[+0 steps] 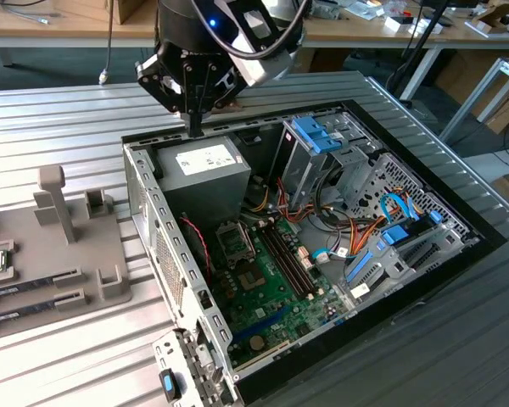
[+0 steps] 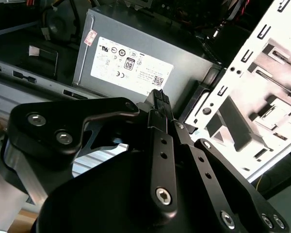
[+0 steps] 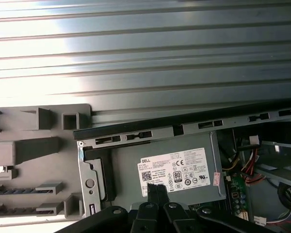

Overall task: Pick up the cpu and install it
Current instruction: 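Reach for the cpu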

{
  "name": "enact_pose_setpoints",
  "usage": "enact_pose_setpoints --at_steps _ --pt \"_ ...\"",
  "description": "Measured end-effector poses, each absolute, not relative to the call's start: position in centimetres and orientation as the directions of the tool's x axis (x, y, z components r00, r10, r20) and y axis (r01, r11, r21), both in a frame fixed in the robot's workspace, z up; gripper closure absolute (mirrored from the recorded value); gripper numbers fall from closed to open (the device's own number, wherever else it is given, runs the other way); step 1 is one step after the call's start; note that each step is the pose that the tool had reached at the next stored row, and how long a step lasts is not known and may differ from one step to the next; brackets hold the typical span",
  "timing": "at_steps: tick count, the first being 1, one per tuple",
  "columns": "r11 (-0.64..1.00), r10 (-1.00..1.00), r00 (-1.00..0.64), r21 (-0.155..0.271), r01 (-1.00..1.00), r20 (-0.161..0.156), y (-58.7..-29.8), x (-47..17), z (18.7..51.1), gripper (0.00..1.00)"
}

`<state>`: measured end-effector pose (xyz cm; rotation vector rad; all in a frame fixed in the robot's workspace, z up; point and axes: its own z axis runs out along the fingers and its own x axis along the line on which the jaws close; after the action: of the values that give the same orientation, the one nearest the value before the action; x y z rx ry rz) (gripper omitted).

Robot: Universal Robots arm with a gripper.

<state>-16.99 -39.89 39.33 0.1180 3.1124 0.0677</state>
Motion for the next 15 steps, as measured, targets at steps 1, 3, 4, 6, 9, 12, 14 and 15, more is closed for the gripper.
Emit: enact_pose_setpoints --at_steps 1,3,4,6,9,12,14,15 --pt "0.996 0.076 -0.997 0.044 0.075 -0.024 -39.89 -17.05 39.33 0.89" --pt "0.996 0.076 -0.997 0.044 0.075 -0.024 -39.89 -17.22 39.33 0.89" --pt "0.996 0.076 -0.997 0.044 0.075 -0.024 -39.89 -17.27 39.33 0.89" --pt "0.996 0.076 -0.997 0.044 0.075 -0.024 -39.89 -17.40 39.33 0.89" --pt "0.996 0.076 -0.997 0.044 0.075 -0.024 -39.89 -17.66 39.33 0.89" --pt "0.996 0.076 -0.997 0.044 0.075 -0.024 -39.89 -17.88 39.33 0.89" --pt "0.996 0.076 -0.997 0.044 0.075 -0.024 -39.89 -17.99 39.33 0.89" --pt "0.996 0.076 -0.997 0.044 0.075 -0.024 -39.89 -18.03 39.33 0.89"
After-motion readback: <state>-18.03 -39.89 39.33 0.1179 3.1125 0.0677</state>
